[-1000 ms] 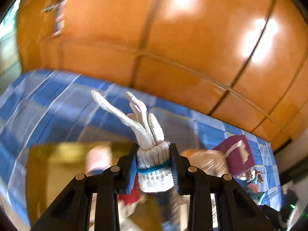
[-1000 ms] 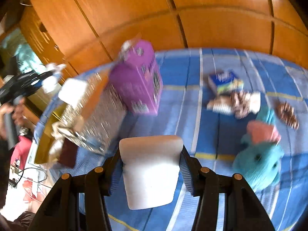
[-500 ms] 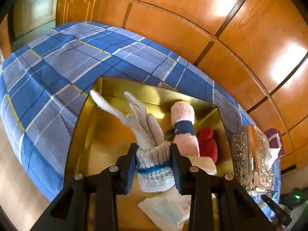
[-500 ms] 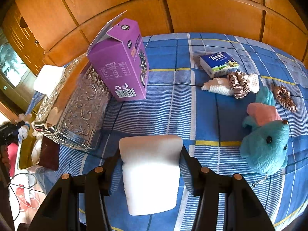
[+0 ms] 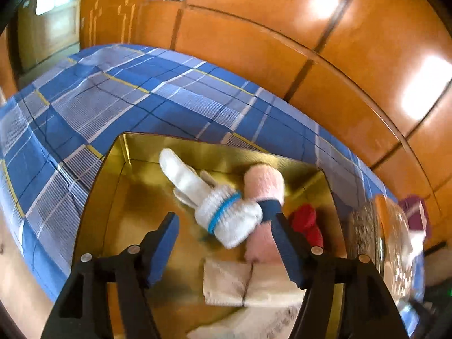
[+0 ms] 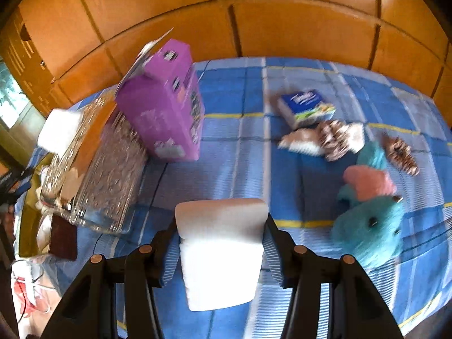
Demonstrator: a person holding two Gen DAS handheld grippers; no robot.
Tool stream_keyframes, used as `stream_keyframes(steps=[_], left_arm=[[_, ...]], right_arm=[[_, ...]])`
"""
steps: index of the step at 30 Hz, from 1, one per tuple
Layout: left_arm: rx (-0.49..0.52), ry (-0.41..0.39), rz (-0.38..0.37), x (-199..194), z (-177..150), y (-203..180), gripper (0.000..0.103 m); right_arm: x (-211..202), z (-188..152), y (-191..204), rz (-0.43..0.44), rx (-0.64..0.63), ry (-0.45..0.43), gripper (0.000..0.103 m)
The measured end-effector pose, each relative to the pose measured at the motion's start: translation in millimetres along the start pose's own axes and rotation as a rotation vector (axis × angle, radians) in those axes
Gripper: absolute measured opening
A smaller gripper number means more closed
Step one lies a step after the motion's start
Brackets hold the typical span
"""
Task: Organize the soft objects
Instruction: 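Carry the glove into the gold tray and open the left gripper while the right carries the plush, then lower the pink-and-white plush into the gold tray and open the right gripper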
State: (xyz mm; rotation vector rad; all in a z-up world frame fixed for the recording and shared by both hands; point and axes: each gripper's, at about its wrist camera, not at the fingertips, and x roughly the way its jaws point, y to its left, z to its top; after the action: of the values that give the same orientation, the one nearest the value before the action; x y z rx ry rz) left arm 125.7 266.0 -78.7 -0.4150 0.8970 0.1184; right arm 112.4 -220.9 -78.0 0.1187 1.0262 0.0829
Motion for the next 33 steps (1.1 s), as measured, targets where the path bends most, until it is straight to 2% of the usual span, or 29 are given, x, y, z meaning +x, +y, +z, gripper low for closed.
stream_keyframes(steps=[5, 10, 14, 19, 24, 25, 27, 30, 33], left_arm=[[0.055, -0.018, -0.021, -22, -25, -10, 0.068], [0.081, -0.019, -0.071, -41, -46, -20, 0.068], [0.095, -0.016, -0.097, -50, -53, -29, 0.068], [0.115, -0.022, -0.124, -61, -57, -38, 0.068], [0.157, -0.056, -0.109, -72, -57, -41, 0.068], [0.166, -0.063, -0.105, -75, -57, -41, 0.068], [0.180, -0.079, -0.090, -80, -57, -39, 0.068], [0.185, -0.096, -0.066, -83, -58, -34, 0.068], [0.170, -0.120, -0.011, -85, -56, -24, 0.068]], right_arm=[[-21, 33, -16, -0.085, 0.031, -0.074, 0.053], [-46, 92, -22, -0.183, 0.041, -0.197, 0.053], [-53, 134, -13, -0.217, 0.040, -0.259, 0.053], [-58, 174, 33, -0.212, -0.045, -0.358, 0.053], [-49, 194, 103, -0.217, -0.236, -0.419, 0.054], [-48, 195, 116, -0.203, -0.273, -0.427, 0.054], [-48, 192, 142, -0.116, -0.350, -0.427, 0.054], [-53, 172, 179, 0.080, -0.461, -0.374, 0.053], [-61, 137, 214, 0.231, -0.589, -0.303, 0.053]])
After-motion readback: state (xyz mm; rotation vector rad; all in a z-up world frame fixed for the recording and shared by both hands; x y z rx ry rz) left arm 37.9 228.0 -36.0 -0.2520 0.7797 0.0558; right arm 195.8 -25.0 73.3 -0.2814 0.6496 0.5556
